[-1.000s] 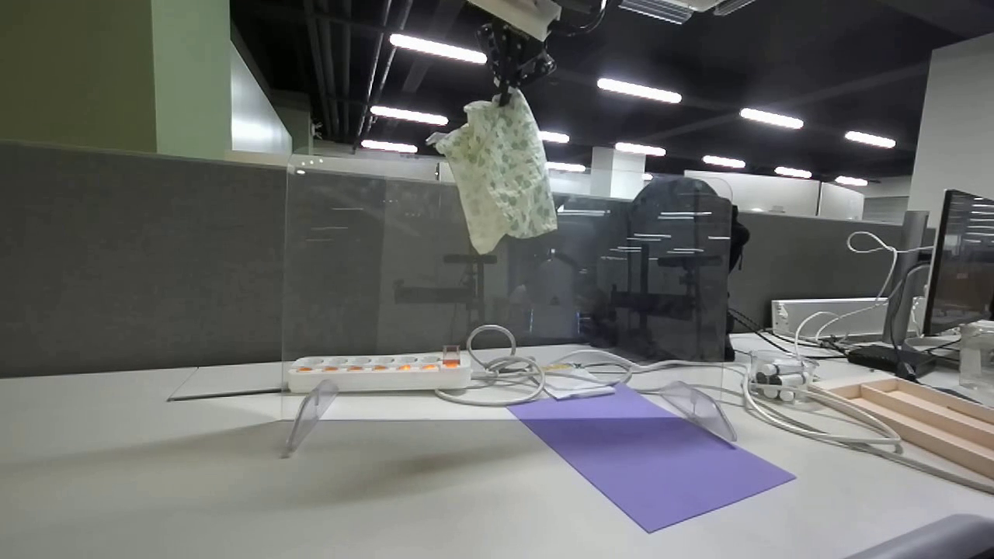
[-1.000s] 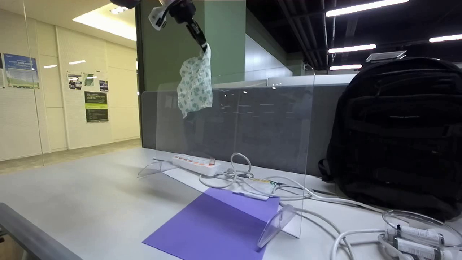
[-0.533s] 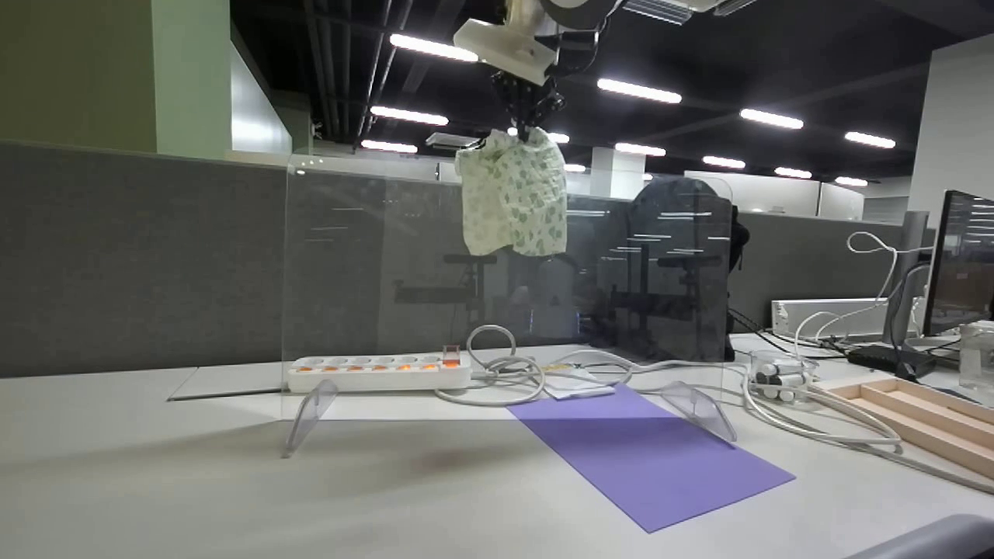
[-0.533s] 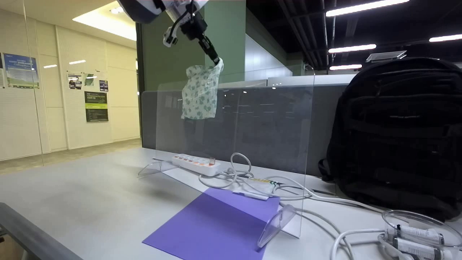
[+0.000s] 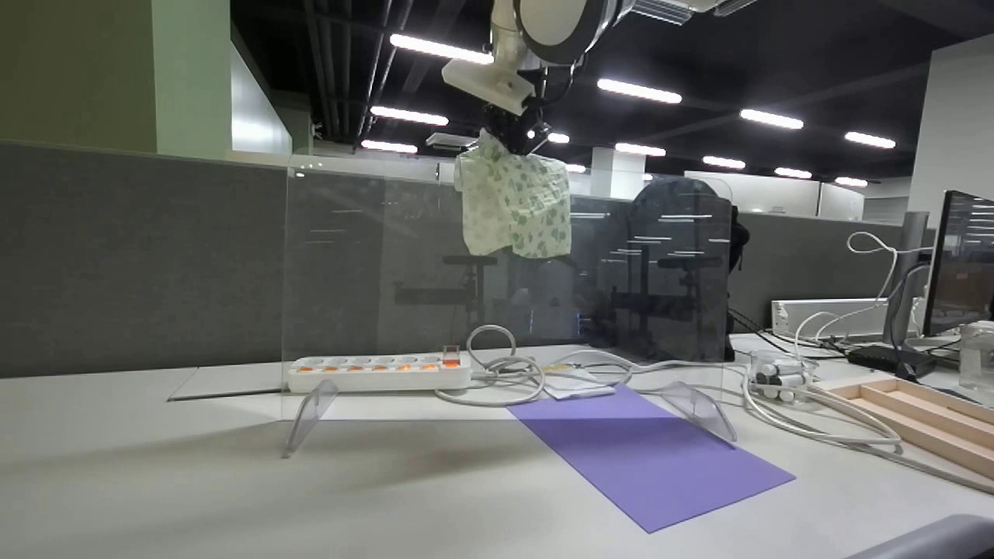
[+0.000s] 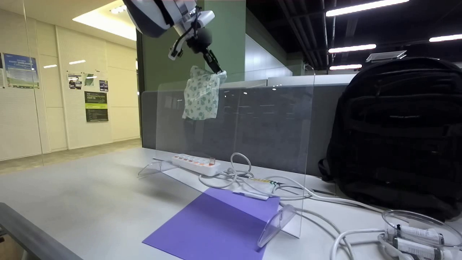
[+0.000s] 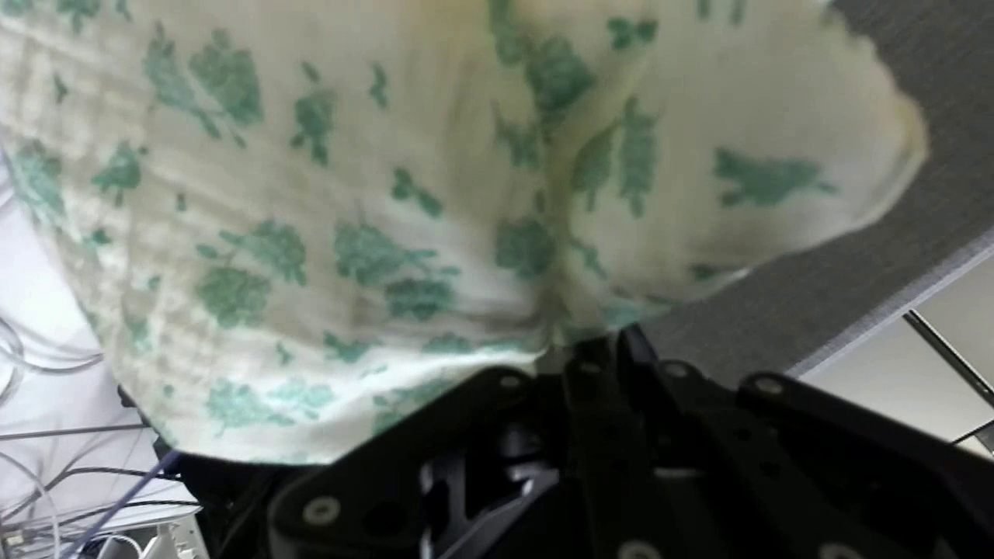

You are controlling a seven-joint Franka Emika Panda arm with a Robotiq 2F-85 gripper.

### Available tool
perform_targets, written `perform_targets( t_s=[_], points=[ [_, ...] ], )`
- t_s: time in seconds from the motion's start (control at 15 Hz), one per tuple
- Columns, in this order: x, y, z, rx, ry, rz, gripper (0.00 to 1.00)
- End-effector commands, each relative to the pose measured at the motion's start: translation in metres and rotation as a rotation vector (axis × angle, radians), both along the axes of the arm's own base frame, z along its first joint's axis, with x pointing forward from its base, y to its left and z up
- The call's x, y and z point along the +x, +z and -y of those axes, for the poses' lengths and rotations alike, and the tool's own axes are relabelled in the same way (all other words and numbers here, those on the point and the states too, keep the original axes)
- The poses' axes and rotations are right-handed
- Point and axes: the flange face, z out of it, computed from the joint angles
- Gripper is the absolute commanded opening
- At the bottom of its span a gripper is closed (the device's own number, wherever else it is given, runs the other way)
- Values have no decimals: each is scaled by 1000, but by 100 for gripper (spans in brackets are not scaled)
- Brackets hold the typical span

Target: Hang the white cloth in the glass panel

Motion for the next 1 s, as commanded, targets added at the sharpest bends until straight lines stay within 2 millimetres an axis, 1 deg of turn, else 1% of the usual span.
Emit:
perform_targets(
  t_s=[0.0,0.53,0.6,0.67,0.93],
  points=[
    [9,13,-6,32,-41,27,40],
    [11,46,-15,45,-56,112,95],
    [10,49,-16,35,-51,117,99],
    [9,50,-18,21,-38,113,100],
    [4,56,-21,-7,10,143,100]
  ],
)
